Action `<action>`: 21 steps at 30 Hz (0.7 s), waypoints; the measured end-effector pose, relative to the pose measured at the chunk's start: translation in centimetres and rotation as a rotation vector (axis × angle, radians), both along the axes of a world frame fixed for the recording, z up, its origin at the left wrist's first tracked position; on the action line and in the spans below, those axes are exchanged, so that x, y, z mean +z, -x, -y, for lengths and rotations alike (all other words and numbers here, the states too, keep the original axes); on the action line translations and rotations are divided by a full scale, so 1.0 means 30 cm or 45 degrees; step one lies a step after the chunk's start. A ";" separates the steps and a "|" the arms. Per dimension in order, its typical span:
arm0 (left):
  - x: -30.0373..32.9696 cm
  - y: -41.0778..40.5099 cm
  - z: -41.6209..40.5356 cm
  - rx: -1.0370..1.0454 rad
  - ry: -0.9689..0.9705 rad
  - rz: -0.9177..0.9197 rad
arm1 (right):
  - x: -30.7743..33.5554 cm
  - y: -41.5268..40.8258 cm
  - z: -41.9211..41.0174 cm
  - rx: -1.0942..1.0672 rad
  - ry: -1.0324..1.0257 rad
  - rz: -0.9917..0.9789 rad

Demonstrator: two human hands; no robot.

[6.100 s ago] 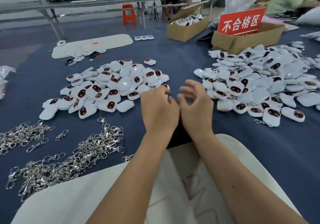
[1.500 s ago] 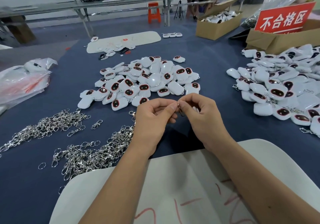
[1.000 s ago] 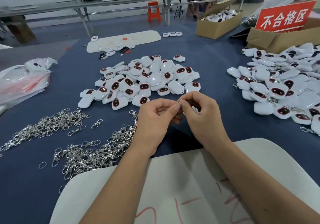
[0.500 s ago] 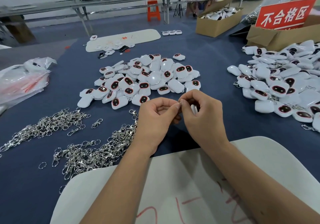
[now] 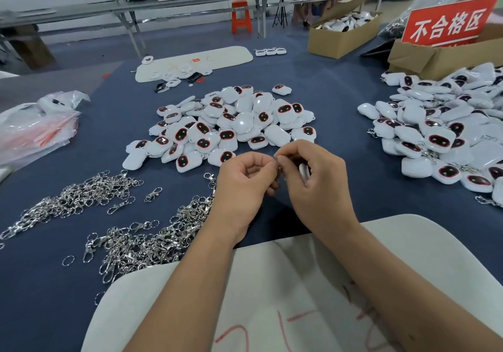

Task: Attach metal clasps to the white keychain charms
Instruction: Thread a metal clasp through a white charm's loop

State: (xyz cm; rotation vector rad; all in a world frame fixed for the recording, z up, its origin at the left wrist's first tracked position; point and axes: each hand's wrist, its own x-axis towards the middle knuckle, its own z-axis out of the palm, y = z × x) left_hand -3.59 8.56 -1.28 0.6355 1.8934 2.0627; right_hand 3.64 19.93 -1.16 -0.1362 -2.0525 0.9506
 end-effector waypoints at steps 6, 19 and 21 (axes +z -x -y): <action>-0.001 -0.005 -0.002 0.014 -0.037 -0.036 | -0.010 0.010 -0.020 0.136 0.236 0.191; 0.010 -0.012 0.006 0.098 0.051 -0.226 | 0.002 -0.001 -0.052 0.300 0.529 0.189; 0.014 -0.013 0.007 0.087 0.081 -0.248 | 0.003 -0.003 -0.054 0.288 0.546 0.188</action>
